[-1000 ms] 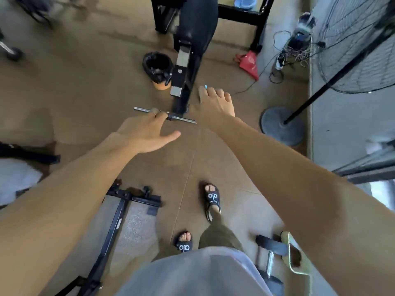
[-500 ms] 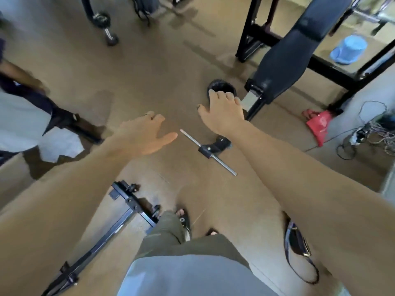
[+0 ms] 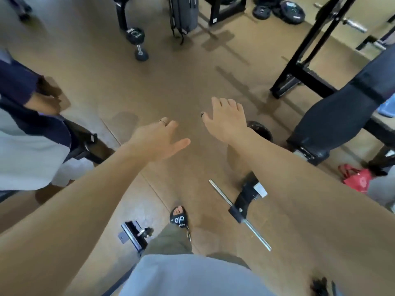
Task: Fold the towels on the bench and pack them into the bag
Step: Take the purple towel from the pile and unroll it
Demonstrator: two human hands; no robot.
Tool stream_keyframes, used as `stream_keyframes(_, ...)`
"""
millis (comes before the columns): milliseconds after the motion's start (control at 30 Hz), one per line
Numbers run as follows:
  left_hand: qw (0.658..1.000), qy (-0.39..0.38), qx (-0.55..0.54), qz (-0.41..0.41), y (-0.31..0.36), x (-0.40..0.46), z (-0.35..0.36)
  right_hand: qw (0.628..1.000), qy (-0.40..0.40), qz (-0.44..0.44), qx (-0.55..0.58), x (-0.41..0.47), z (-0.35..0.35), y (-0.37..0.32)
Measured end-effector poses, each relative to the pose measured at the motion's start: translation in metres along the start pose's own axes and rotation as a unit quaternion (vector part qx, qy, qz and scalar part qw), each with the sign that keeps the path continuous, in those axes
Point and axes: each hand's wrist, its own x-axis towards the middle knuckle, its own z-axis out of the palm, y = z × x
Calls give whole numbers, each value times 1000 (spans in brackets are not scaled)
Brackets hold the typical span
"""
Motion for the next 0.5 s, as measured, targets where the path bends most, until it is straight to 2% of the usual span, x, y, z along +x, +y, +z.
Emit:
stream_keyframes(233,1000,3,24,3,-99,133,-88,1000,-3,-17,-9,176,-35,-58)
stream_keyframes(500,999,17,50,-3,-214,313,-161,998,-1,-54,16,411,-43,-114)
